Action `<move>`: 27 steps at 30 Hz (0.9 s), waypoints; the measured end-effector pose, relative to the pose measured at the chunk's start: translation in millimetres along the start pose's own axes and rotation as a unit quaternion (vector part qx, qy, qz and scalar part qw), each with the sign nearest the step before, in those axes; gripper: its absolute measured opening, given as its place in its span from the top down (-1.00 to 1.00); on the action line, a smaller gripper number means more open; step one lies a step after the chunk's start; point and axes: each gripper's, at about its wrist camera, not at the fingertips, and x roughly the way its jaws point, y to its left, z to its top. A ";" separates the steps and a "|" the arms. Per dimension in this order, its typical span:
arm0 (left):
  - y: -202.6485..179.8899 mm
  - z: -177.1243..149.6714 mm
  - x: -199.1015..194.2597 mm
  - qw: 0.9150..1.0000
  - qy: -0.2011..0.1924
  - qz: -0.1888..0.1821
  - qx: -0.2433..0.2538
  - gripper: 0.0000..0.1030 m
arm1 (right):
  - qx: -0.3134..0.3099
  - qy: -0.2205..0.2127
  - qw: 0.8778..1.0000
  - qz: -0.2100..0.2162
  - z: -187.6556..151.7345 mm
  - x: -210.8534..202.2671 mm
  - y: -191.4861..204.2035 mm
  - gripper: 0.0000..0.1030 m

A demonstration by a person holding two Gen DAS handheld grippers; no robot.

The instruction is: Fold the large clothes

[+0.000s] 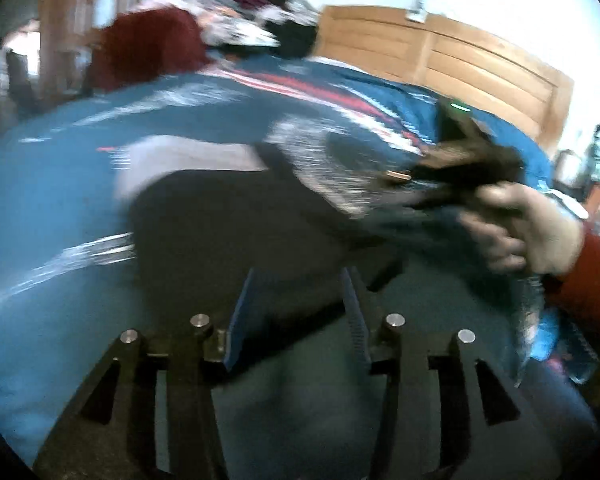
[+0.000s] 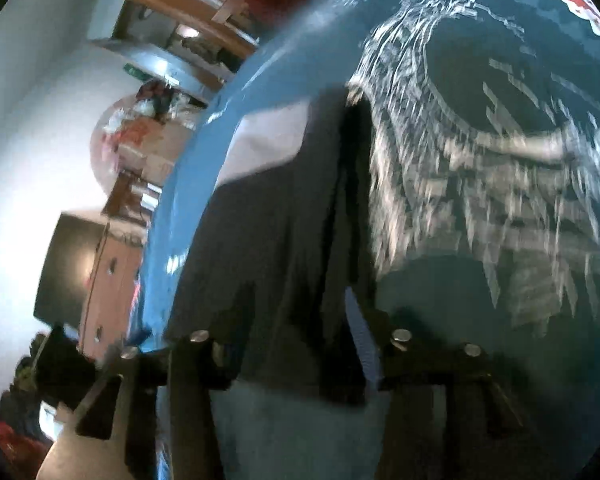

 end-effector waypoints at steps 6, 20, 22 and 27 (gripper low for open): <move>33.9 -25.2 16.6 0.998 0.041 0.040 -0.024 0.10 | -0.035 0.009 0.998 -0.054 -30.9 19.6 18.7 -0.20; 50.4 -26.6 33.5 0.994 0.113 0.005 -0.006 0.56 | -0.033 -0.005 0.995 -0.099 -41.1 27.7 -7.3 0.93; 46.2 -11.1 -9.7 0.998 0.052 -0.028 -0.014 0.59 | -0.041 -0.002 0.994 -0.097 -41.0 28.3 -6.3 0.93; 58.7 3.7 35.8 0.999 0.042 -0.007 0.004 0.50 | -0.031 -0.008 0.996 -0.086 -38.9 31.5 -10.6 0.95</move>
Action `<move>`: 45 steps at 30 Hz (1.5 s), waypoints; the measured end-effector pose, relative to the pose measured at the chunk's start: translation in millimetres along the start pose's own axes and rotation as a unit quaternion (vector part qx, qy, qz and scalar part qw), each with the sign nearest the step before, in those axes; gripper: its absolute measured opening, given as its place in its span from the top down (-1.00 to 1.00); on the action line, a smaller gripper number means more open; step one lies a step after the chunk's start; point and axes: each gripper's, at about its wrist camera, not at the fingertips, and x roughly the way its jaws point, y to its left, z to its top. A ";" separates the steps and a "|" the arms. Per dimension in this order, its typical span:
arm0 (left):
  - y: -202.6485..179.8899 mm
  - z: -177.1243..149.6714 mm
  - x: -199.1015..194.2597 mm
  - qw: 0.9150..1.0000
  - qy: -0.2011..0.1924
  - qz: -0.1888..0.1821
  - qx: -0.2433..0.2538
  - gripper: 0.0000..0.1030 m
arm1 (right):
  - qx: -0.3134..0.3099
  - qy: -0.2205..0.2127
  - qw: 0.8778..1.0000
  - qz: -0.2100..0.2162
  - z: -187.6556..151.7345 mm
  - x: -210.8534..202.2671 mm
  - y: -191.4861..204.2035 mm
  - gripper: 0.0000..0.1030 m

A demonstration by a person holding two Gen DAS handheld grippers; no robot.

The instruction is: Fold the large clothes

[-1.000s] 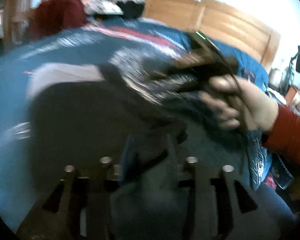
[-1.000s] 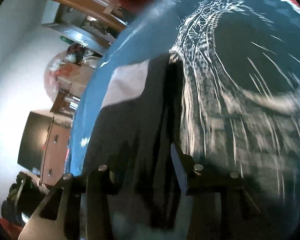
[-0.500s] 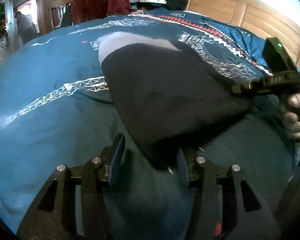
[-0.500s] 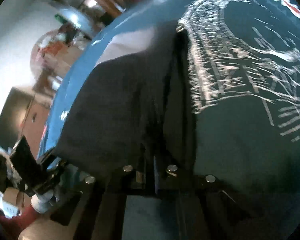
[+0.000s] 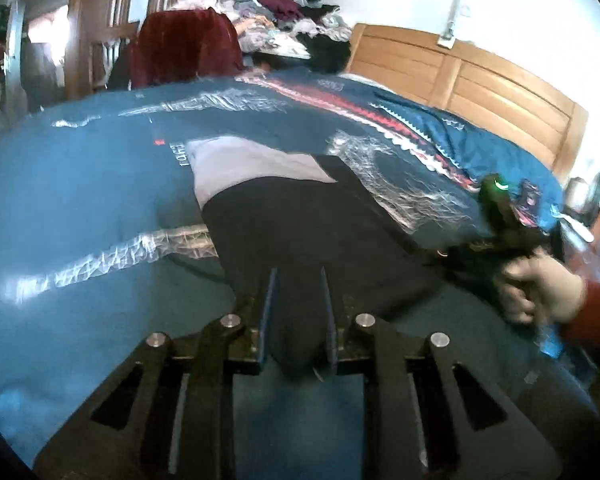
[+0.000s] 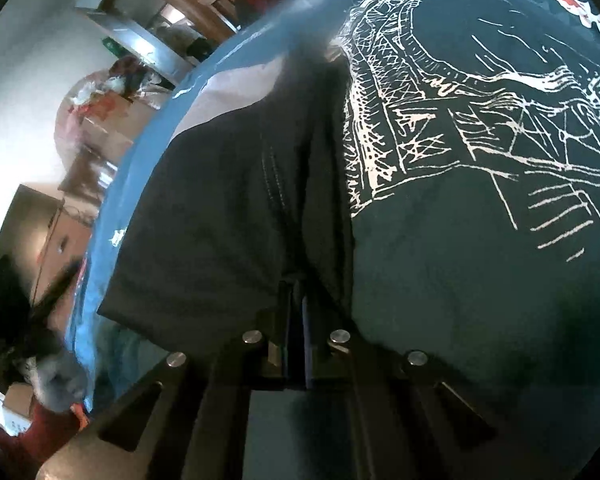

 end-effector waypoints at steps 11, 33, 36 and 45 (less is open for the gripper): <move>45.0 83.9 89.4 1.000 0.000 -0.006 -0.020 0.47 | 0.006 -0.009 1.000 0.009 -8.7 -3.7 -11.3 1.00; 44.1 66.2 74.5 0.998 0.050 -0.039 0.026 0.19 | -0.143 0.054 0.984 -0.092 187.1 123.5 42.0 0.92; 20.6 21.4 42.6 0.997 0.052 -0.043 0.031 0.18 | -0.158 0.021 0.982 -0.099 176.5 91.1 57.8 0.70; -9.4 -22.2 26.0 0.998 0.056 -0.007 -0.014 -0.35 | -0.181 0.007 0.979 -0.093 -23.0 35.1 78.1 0.56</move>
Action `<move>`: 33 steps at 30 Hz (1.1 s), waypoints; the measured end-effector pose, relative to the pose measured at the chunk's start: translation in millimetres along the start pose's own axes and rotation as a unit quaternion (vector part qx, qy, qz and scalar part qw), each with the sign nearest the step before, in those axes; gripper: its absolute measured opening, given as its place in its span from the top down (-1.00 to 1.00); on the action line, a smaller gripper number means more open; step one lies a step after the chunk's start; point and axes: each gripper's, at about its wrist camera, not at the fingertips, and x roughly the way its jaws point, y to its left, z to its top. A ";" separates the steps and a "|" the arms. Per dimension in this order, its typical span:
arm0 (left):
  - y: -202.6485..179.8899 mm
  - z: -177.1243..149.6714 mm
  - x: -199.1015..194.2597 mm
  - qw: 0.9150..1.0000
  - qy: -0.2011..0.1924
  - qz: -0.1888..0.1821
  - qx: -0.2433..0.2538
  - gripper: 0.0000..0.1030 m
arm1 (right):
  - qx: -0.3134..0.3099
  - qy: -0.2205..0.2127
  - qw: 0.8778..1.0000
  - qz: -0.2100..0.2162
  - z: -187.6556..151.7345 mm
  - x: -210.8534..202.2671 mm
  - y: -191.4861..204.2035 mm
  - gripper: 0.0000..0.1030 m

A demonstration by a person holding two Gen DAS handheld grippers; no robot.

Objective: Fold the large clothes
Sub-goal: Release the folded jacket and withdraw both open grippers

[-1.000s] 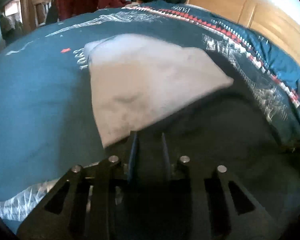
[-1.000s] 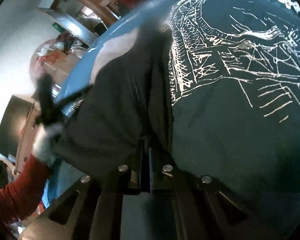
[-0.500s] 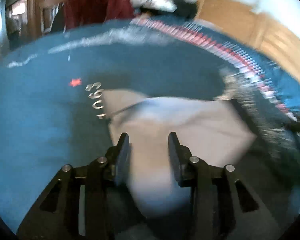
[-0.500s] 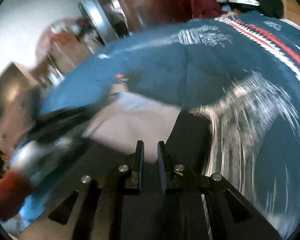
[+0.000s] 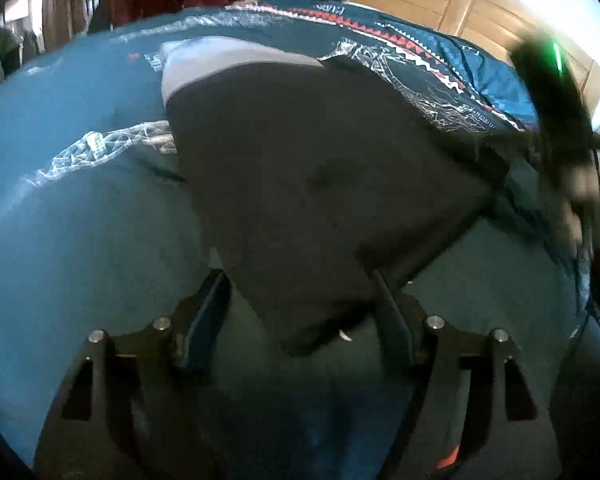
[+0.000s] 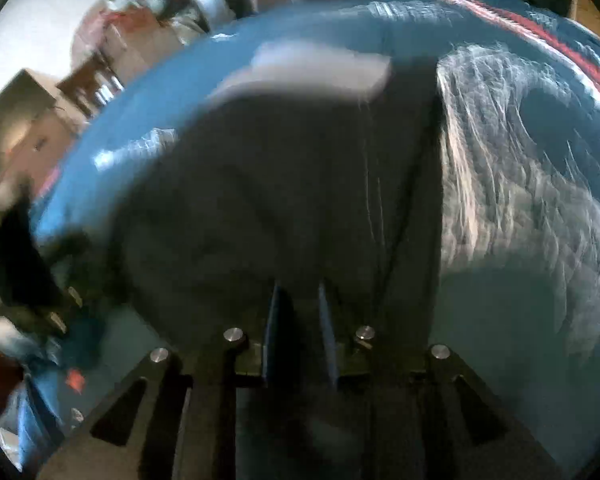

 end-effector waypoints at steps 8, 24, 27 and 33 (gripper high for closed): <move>-24.6 -15.7 -38.8 0.990 -0.049 0.090 -0.092 -0.46 | 0.023 -0.071 0.994 -0.076 -50.3 -89.5 47.2 -0.60; -29.0 -39.2 15.5 0.981 0.041 0.166 -0.089 -1.00 | 0.052 -0.003 0.987 -0.150 -116.3 -49.0 19.8 -1.00; -33.2 -41.1 16.3 0.980 0.031 0.176 -0.083 -1.00 | 0.055 -0.004 0.988 -0.145 -115.9 -48.5 18.7 -1.00; -30.0 -41.3 17.1 0.980 0.028 0.173 -0.092 -1.00 | 0.048 -0.002 0.986 -0.161 -113.7 -44.3 22.3 -1.00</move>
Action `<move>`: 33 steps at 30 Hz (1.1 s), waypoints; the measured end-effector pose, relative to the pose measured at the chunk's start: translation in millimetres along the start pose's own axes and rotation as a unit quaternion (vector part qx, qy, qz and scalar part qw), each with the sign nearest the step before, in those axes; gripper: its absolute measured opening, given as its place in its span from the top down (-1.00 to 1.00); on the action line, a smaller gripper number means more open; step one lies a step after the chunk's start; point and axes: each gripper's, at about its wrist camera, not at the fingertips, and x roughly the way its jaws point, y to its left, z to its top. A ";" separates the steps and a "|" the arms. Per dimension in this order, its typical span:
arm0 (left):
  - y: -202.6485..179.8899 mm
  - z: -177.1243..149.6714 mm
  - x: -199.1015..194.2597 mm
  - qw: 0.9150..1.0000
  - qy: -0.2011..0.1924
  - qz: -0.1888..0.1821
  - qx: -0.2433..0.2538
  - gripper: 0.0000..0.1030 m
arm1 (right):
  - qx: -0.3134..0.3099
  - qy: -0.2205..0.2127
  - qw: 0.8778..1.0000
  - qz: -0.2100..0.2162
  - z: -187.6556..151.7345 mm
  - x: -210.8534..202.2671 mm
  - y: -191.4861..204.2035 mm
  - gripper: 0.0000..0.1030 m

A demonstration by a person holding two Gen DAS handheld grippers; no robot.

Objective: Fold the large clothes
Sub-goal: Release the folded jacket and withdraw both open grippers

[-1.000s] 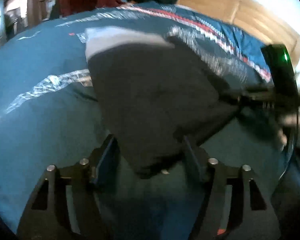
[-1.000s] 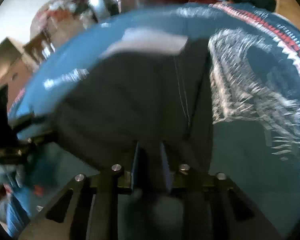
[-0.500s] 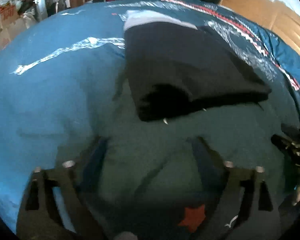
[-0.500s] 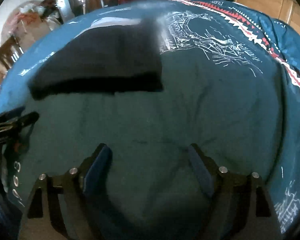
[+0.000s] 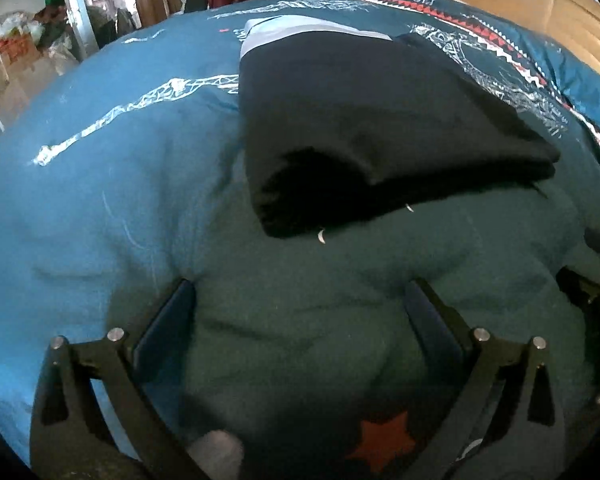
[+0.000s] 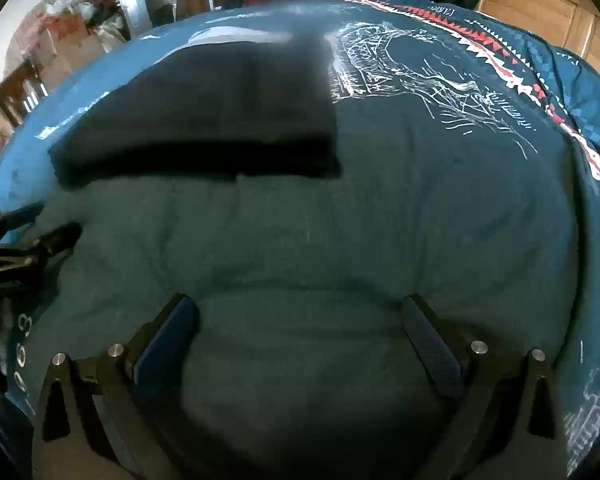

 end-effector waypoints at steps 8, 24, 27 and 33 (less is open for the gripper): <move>-2.7 -3.3 2.2 1.000 -0.013 0.012 0.001 -1.00 | 0.005 -0.002 1.000 -0.001 3.5 4.6 -0.6 -1.00; 3.0 -1.5 -3.3 1.000 -0.013 -0.002 -0.011 -1.00 | 0.012 -0.004 1.000 -0.004 9.1 9.4 -2.2 -1.00; 6.3 5.2 -16.8 1.000 -0.019 -0.012 -0.019 -0.99 | 0.017 0.010 1.000 0.003 15.5 2.7 -5.5 -0.98; 15.3 34.4 -133.5 0.988 -0.148 -0.008 -0.038 -0.99 | 0.004 -0.089 0.996 -0.027 50.3 -105.6 7.8 -1.00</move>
